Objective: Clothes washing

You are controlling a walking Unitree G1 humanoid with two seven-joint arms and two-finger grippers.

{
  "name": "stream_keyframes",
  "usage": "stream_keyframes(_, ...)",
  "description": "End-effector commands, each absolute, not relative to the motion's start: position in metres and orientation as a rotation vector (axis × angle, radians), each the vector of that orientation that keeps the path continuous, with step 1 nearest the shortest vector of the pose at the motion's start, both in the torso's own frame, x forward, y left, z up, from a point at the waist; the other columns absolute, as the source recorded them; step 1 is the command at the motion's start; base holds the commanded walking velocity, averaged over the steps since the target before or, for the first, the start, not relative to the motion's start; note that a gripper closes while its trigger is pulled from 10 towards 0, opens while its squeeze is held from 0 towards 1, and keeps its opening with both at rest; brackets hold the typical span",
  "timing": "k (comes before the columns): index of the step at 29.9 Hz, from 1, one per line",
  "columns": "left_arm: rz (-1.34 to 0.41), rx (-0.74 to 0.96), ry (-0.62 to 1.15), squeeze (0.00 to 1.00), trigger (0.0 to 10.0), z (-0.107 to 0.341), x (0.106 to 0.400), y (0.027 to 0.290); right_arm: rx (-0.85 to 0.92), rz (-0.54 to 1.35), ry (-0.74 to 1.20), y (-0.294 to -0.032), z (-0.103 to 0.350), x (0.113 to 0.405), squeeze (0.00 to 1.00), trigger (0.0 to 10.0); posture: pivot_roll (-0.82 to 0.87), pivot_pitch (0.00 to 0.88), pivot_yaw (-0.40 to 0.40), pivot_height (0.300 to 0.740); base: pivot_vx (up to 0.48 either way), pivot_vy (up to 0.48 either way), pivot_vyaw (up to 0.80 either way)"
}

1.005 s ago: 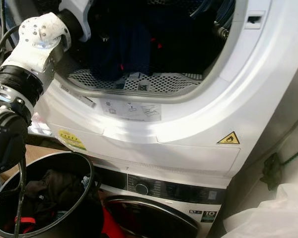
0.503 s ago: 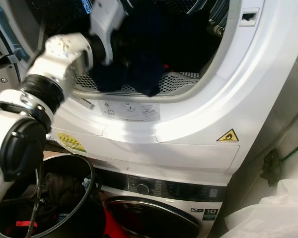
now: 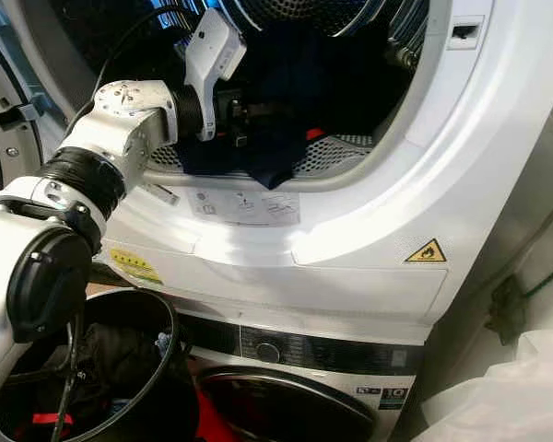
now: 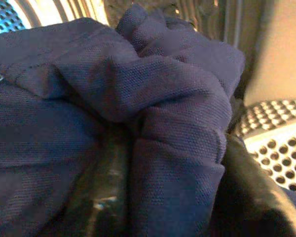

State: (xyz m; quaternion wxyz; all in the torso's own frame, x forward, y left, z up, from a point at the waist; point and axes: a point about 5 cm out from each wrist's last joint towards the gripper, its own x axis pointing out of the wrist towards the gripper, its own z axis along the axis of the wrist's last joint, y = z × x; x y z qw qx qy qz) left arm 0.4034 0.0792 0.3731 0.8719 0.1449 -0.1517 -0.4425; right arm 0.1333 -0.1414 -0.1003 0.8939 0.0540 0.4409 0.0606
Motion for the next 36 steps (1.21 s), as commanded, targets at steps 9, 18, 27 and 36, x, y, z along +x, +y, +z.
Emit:
stream_keyframes(9, -0.804, 0.299, -0.466, 1.00, 10.0, 0.416, 0.397, 0.102, 0.149, 0.161, 0.978, -0.124, -0.104, 0.125, 0.00, 10.0, 0.00, 0.096, 0.129, 0.740, 0.000, 0.000, 0.00)
stream_keyframes(18, -0.791, 0.227, -0.395, 1.00, 10.0, 0.414, 0.400, 0.107, 0.148, 0.181, 0.976, -0.120, -0.102, 0.135, 0.00, 10.0, 0.03, 0.077, 0.123, 0.740, 0.000, 0.000, 0.00)
stream_keyframes(27, -0.969, 0.273, -0.473, 1.00, 10.0, 0.427, 0.385, 0.101, 0.152, 0.188, 0.976, -0.118, -0.101, 0.138, 0.00, 10.0, 0.05, 0.065, 0.123, 0.740, 0.000, 0.000, 0.00)
stream_keyframes(36, -1.017, 0.327, -0.528, 1.00, 10.0, 0.430, 0.356, 0.111, 0.159, 0.189, 0.972, -0.116, -0.100, 0.141, 0.00, 10.0, 0.06, 0.042, 0.128, 0.740, 0.000, 0.000, 0.00)
